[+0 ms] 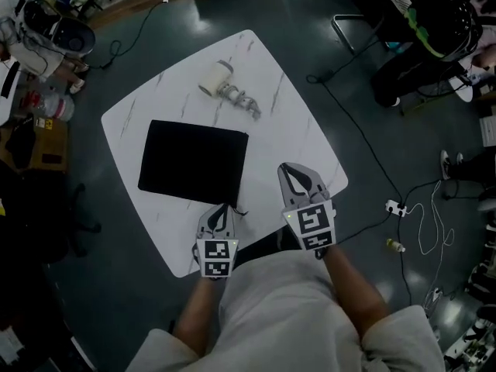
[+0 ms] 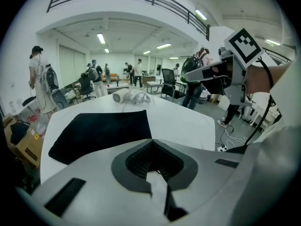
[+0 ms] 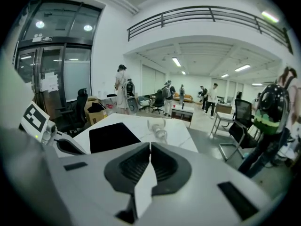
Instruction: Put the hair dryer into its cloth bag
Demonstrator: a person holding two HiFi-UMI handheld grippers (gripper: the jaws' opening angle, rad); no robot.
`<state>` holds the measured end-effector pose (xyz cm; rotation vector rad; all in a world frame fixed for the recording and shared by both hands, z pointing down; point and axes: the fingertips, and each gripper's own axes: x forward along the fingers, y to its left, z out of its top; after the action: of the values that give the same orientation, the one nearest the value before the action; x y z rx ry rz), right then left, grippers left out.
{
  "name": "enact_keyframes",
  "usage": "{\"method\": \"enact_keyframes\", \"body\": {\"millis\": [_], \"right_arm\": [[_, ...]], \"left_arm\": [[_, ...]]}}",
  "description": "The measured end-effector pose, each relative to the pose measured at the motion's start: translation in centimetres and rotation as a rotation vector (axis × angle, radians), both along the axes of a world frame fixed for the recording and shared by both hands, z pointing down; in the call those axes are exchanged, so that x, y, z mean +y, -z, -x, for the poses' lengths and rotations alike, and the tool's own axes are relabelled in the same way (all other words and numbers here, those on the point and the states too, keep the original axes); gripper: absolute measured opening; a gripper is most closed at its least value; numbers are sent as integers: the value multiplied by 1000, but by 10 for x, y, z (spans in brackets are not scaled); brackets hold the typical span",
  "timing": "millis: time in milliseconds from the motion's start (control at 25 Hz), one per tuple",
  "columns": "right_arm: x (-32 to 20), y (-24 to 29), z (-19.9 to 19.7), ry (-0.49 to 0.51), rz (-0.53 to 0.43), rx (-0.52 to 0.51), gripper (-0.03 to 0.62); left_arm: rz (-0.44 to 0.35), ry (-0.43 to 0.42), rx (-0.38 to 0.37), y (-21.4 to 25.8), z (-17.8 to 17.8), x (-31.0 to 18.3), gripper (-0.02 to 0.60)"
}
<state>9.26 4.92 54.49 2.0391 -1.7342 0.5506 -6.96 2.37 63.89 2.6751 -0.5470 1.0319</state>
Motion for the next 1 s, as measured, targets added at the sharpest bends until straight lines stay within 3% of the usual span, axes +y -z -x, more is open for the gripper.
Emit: {"method": "enact_keyframes", "body": {"millis": [440,720,840,880,1000], "right_arm": [[-26,-29,-15,72,25,-33,17],[-29,-44,-49,85,42,-92,17],[-26,-53,-62,97,56,-122,17],[-25,-56,-65,100,57,-131,17],[-25,-66,-77,100,51,-162,17]], "left_arm": [[-19,26,-66,-12,-32,-21,9],[-21,15,-151,-29,-93,-50,11],[-11,3,-204,-37,-103,-60,13],[-3,-5,-226,-38,-100,-60,26],[63,-44,-293,-50,-77,-50,145]]}}
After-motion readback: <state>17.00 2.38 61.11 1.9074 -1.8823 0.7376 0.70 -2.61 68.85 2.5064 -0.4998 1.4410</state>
